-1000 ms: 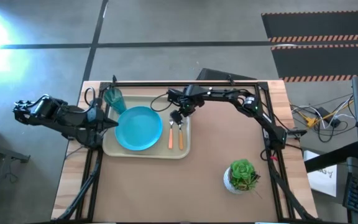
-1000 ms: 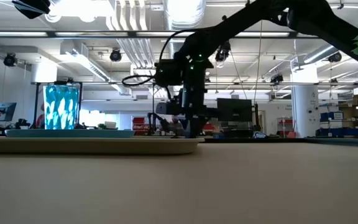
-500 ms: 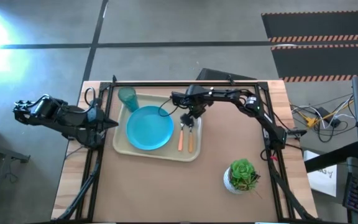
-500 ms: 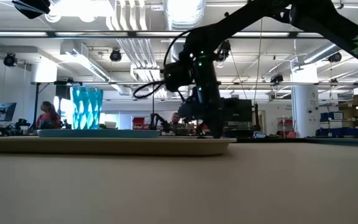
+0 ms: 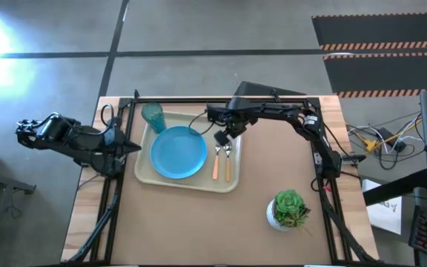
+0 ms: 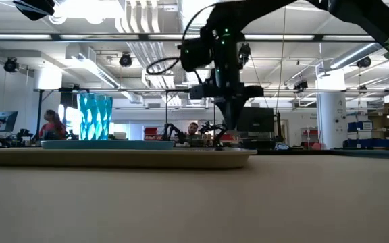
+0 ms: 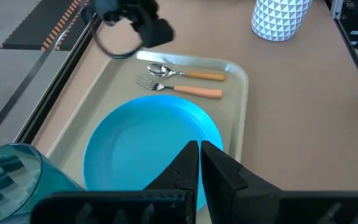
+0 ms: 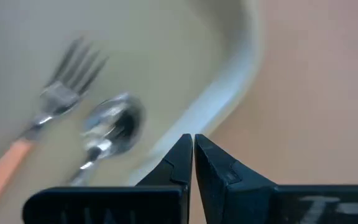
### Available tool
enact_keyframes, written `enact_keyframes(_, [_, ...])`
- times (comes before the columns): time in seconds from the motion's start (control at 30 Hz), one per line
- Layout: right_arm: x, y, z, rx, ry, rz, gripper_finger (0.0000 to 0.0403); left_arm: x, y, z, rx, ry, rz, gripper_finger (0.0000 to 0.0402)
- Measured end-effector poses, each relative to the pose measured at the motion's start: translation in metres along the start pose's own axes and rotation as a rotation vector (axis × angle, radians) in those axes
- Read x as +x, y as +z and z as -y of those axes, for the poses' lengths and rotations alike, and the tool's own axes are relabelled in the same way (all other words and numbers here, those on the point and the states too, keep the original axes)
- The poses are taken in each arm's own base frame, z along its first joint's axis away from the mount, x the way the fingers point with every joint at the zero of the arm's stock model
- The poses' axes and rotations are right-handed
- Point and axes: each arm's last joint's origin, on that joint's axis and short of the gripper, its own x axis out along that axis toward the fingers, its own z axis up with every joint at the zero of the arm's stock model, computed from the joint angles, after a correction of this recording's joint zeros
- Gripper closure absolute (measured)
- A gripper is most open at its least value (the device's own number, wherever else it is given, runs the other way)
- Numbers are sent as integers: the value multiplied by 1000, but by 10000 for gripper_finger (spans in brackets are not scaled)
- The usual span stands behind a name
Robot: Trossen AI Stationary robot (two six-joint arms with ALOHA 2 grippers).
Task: Pick and place plate/cup/fork/spoon on tray
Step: Move the white serving tray to the center of the table
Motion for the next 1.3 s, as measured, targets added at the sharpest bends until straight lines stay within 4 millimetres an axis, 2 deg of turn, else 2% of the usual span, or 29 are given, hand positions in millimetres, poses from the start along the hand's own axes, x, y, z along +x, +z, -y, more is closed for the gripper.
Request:
enact_keyframes(0.23, [-4, -24, -27, -24, 11, -2, 394, 0, 0, 0, 2, 2, 1, 402])
enact_keyframes(0.5, [19, -53, -47, -14, 13, -65, 394, 0, 0, 0, 4, 3, 1, 402])
enact_keyframes(0.9, [41, -76, -67, 39, 50, -63, 394, 0, 0, 0, 6, 4, 1, 402])
enact_keyframes(1.07, [45, -86, -70, 27, 32, -82, 394, 0, 0, 0, 6, 5, 2, 402])
enact_keyframes(1.3, [44, -98, -57, 19, -13, -120, 394, 0, 0, 0, 2, 4, 2, 402])
